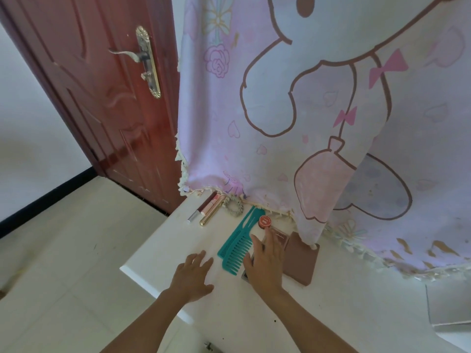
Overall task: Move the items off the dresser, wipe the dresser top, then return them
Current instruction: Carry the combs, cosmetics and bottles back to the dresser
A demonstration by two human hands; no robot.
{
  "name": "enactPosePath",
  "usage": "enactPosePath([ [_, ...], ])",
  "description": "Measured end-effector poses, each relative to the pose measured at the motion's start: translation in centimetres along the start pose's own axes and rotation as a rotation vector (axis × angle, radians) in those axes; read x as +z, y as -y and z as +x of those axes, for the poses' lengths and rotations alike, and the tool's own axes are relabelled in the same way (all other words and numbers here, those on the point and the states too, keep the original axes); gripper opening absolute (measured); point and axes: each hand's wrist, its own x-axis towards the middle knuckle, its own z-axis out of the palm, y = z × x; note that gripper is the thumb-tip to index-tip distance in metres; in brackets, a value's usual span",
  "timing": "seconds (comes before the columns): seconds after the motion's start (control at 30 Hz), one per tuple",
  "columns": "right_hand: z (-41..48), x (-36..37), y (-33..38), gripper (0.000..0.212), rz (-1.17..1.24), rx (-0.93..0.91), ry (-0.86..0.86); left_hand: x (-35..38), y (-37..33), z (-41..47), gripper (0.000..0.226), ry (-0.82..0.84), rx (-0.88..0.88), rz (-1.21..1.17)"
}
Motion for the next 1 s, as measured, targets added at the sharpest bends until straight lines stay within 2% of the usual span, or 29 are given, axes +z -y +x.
enactPosePath([
  [0.07,0.5,-0.6,0.8,0.047,-0.044,-0.094,0.078,-0.6,0.5,-0.2,0.068,0.01,0.008,-0.026],
  [0.13,1.2,-1.5,1.3,0.048,-0.064,-0.198,0.117,-1.7,0.9,-0.7,0.066,-0.049,-0.006,-0.057],
  [0.33,3.6,-3.9,4.1,0.041,0.063,-0.516,0.14,-5.0,2.0,-6.3,0.065,-0.531,-0.256,-0.167],
  [0.43,4.4,-5.3,7.6,0.045,0.191,-0.65,0.174,-5.9,3.3,-10.5,0.079,-0.687,-0.419,-0.279],
  [0.5,4.7,-6.3,10.3,0.047,0.236,-0.711,0.207,-6.3,4.9,-13.7,0.074,-0.748,-0.519,-0.293],
  [0.6,4.5,-7.6,15.1,0.052,0.345,-0.792,0.252,-6.6,7.6,-19.2,0.058,-0.823,-0.644,-0.268],
  [0.7,3.1,-9.4,20.8,0.054,0.365,-0.901,0.289,-6.7,10.7,-25.3,0.058,-0.929,-0.784,-0.269],
  [0.77,1.5,-10.3,25.2,0.054,0.419,-1.011,0.241,-6.4,13.0,-29.5,0.058,-0.976,-0.877,-0.265],
  [1.0,-6.8,-12.1,42.8,0.058,0.466,-1.318,0.268,-1.4,22.1,-44.0,0.058,-1.055,-1.092,-0.255],
])
